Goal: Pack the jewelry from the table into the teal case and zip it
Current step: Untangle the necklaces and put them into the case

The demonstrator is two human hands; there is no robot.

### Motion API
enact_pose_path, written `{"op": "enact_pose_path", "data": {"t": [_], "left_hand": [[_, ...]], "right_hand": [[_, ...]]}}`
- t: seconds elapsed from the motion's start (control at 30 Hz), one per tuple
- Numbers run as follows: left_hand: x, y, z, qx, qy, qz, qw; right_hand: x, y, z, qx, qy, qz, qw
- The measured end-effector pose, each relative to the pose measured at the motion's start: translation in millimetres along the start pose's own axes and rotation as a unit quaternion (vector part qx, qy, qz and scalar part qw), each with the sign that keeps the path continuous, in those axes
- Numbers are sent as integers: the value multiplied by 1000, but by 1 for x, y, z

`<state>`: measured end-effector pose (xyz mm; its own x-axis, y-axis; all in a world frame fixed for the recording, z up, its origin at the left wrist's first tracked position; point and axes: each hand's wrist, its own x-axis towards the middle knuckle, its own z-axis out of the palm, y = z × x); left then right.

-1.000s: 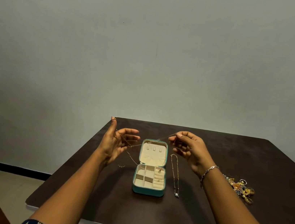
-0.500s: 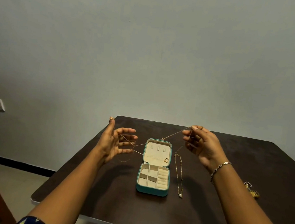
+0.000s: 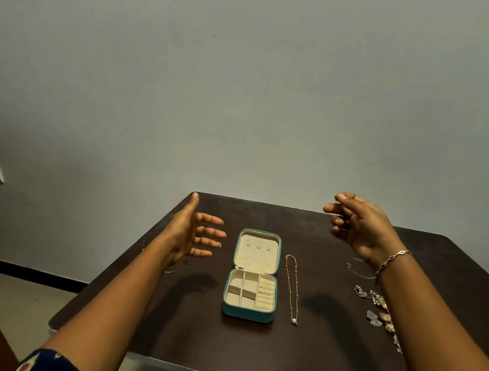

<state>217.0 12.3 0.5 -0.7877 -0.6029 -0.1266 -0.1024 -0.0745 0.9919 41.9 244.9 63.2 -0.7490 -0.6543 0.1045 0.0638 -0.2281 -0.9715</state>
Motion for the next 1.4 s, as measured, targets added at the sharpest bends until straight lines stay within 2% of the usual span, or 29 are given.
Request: {"op": "enact_pose_path", "data": {"t": [0.27, 0.47, 0.67, 0.83, 0.93, 1.03, 1.13, 1.23, 1.4], "left_hand": [[1, 40, 31, 85, -34, 33, 995], [1, 40, 57, 116, -25, 44, 992], [1, 16, 76, 147, -45, -1, 988], [3, -8, 80, 300, -74, -70, 948], [-1, -10, 90, 394, -49, -22, 918], [-14, -2, 102, 288, -87, 86, 950], [-29, 6, 113, 181, -177, 111, 961], [-33, 6, 124, 158, -203, 118, 959], [-32, 2, 131, 157, -185, 132, 961]], "right_hand": [[-6, -16, -1, -29, -6, 1, 1000], [-13, -12, 3, -39, -24, 9, 999], [-17, -3, -2, -44, -26, 25, 998], [-19, 1, -1, -46, -40, 35, 997], [-20, 2, 1, -42, -56, 34, 997], [-23, 4, 4, -40, -71, 34, 996], [-26, 8, 6, -45, -90, 34, 994], [-31, 10, 5, -48, -97, 32, 994], [-38, 12, -4, -47, -93, 44, 994]]}}
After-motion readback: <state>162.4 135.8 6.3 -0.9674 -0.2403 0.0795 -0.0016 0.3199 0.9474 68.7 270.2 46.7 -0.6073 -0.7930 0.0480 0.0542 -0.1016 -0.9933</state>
